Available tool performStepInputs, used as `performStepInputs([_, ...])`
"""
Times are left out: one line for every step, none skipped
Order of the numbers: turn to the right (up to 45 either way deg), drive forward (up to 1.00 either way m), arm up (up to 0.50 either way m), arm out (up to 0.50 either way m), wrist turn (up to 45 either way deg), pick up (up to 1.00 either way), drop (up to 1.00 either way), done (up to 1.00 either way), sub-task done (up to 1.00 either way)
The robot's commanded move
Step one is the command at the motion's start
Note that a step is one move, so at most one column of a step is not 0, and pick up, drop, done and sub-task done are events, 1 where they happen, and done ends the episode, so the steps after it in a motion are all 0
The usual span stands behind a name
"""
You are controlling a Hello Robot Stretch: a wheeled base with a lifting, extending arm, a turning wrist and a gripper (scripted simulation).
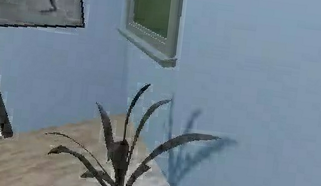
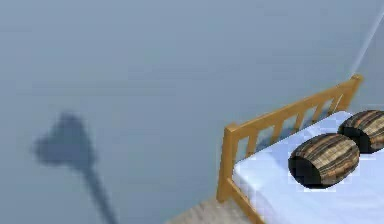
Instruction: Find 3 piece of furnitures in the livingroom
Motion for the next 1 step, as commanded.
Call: performStepInputs([-45.0, 0.0, 0.0, 0.0, 0.0, 0.0, 0.0, 0.0, 0.0])
